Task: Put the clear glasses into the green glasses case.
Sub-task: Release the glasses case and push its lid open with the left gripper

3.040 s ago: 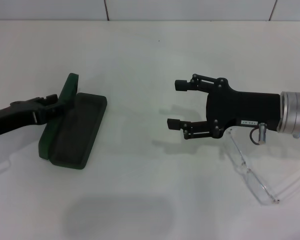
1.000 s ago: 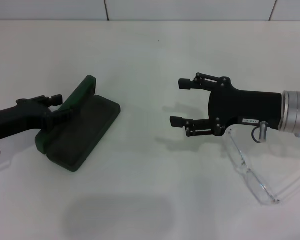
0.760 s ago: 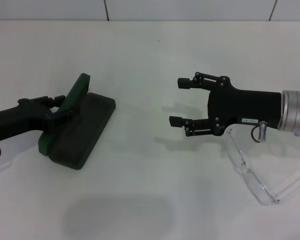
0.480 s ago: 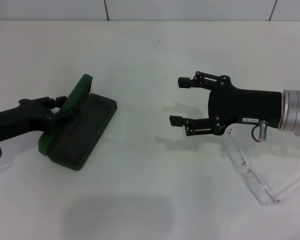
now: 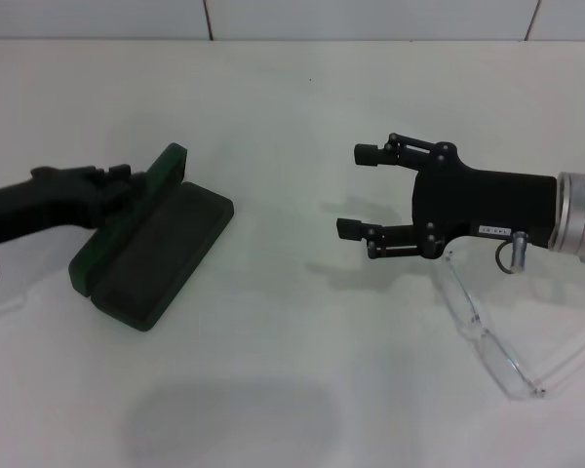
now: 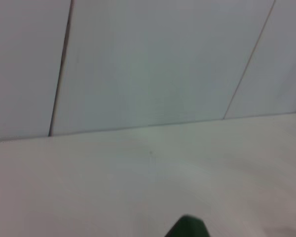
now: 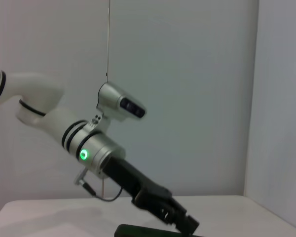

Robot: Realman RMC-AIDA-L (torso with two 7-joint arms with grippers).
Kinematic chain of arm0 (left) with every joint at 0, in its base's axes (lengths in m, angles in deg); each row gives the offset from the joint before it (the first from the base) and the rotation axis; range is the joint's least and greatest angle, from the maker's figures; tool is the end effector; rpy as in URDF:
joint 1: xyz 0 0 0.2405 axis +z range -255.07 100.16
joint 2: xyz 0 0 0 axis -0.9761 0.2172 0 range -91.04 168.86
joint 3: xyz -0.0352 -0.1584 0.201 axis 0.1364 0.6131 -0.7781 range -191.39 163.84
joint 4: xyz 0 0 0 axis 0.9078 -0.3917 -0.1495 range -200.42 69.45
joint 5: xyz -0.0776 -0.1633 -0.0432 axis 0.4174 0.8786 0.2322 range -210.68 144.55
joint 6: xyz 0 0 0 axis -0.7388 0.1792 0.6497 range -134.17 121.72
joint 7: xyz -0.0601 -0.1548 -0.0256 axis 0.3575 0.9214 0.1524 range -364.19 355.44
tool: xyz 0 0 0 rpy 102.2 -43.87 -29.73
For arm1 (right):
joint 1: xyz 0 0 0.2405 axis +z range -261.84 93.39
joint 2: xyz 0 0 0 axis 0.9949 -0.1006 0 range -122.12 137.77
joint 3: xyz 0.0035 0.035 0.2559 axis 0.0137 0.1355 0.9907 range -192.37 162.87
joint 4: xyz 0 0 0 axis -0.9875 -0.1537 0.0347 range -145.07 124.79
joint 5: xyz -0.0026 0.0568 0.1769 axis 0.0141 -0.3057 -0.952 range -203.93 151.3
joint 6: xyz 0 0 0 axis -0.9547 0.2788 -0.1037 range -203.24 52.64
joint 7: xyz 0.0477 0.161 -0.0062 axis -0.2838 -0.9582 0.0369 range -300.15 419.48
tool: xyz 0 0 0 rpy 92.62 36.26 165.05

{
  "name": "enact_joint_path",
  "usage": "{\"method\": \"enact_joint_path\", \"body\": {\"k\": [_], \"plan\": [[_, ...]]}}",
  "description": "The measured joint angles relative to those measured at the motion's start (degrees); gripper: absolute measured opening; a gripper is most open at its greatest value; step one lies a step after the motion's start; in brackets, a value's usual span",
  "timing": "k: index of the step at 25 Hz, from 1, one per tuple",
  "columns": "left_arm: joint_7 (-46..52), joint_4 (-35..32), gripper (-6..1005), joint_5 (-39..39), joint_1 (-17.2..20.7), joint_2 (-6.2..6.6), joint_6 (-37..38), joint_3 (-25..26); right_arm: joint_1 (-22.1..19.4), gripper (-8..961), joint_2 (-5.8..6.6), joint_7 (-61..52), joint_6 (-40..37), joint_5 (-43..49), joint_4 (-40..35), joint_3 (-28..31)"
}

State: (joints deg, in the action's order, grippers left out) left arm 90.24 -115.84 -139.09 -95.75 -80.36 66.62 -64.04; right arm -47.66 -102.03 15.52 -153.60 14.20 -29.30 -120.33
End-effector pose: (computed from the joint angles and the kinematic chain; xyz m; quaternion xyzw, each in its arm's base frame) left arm -0.2891 0.3233 0.0058 -0.8773 -0.3430 -0.2083 0.2632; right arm 0.1868 0.3312 -0.0487 -0.9362 0.0050 0.3230 0.1386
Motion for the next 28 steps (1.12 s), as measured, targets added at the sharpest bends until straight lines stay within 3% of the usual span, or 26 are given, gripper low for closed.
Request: {"method": "enact_joint_path", "body": {"k": [5,12,17,28], "plan": [[5.7,-4.0,224,-2.6,-0.7,0.34,2.7,-0.1,-0.6,869,0.0,0.3,0.2,0.0,-0.4,0.1],[20.3,-9.9,96,-13.9,-4.2,0.56,5.1,-0.1,-0.6,868,-0.02,0.5,0.1,0.0,-0.5,0.1],[27.2,-12.5,216,-23.1,-7.1,-0.18,5.7,-0.9,-0.6,868,-0.22,1.1,0.3,0.0,-0.5,0.1],[29.6,-14.3,619,-25.1,-7.5,-0.15,5.7,-3.7,-0.5,868,-0.38,1.5,0.4,0.0,-0.5,0.1]]}}
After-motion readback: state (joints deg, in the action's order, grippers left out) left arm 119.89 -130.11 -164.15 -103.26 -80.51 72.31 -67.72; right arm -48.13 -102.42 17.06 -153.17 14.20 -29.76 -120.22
